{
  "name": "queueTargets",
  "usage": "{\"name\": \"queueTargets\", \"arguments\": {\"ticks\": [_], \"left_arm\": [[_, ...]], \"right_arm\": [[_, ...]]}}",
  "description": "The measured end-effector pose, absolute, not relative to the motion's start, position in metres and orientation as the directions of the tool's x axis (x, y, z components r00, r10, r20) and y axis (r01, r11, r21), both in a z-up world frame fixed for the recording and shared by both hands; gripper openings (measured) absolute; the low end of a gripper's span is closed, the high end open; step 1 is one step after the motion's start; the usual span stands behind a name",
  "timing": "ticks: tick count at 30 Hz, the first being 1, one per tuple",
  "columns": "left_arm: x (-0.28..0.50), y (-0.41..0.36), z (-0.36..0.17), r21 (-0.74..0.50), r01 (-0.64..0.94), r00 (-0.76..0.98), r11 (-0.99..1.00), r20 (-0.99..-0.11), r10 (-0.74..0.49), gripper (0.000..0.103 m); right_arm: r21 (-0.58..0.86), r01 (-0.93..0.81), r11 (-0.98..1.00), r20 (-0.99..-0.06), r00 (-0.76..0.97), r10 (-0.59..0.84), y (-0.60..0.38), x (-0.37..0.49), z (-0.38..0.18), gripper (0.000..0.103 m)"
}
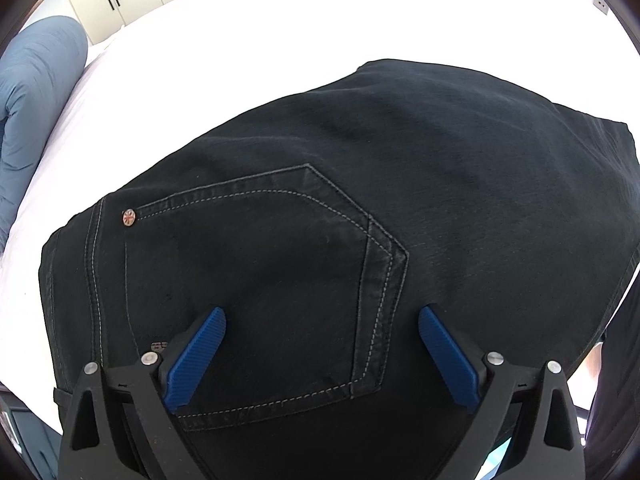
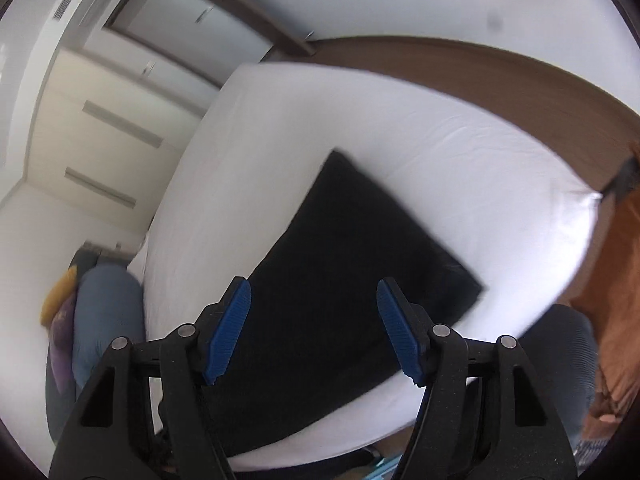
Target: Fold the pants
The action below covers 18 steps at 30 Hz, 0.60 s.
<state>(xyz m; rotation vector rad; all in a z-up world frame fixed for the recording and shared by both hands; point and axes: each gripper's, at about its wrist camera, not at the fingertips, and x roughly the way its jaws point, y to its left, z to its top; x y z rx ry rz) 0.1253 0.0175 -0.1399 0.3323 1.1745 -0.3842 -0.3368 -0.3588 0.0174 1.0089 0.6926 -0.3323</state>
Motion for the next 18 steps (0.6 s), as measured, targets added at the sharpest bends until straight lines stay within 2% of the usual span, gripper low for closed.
{"name": "queueTargets", "arguments": {"ticks": [2, 4, 6, 9, 11, 15, 18], "left_arm": [[0.123, 0.02, -0.139, 0.052, 0.454, 0.339, 0.889, -0.933, -0.118, 0.101], [0.123, 0.024, -0.143, 0.049, 0.451, 0.343, 0.891, -0.931, -0.123, 0.103], [0.116, 0.024, -0.138, 0.047, 0.449, 0.347, 0.892, -0.929, -0.126, 0.103], [0.114, 0.027, -0.143, 0.041, 0.443, 0.355, 0.895, -0.925, -0.134, 0.103], [0.111, 0.028, -0.143, 0.046, 0.44, 0.368, 0.897, -0.92, -0.133, 0.103], [0.11, 0.028, -0.145, 0.045, 0.423, 0.381, 0.905, -0.915, -0.133, 0.103], [0.11, 0.032, -0.146, 0.042, 0.422, 0.378, 0.906, -0.916, -0.134, 0.103]], "right_arm": [[0.633, 0.568, 0.526, -0.705, 0.703, 0.09, -0.354, -0.307, -0.004, 0.064], [0.605, 0.62, 0.499, -0.754, 0.647, 0.11, -0.365, -0.291, -0.035, 0.057], [0.585, 0.641, 0.497, -0.763, 0.643, 0.069, -0.378, -0.285, -0.043, 0.024], [0.52, 0.702, 0.486, -0.794, 0.608, -0.028, -0.391, -0.279, -0.024, 0.023], [0.471, 0.728, 0.499, -0.812, 0.579, -0.077, -0.387, -0.27, -0.004, 0.029], [0.47, 0.603, 0.645, -0.797, 0.604, 0.017, -0.347, -0.225, 0.023, 0.029], [0.477, 0.545, 0.689, -0.796, 0.6, 0.077, -0.33, -0.191, 0.015, 0.029]]}}
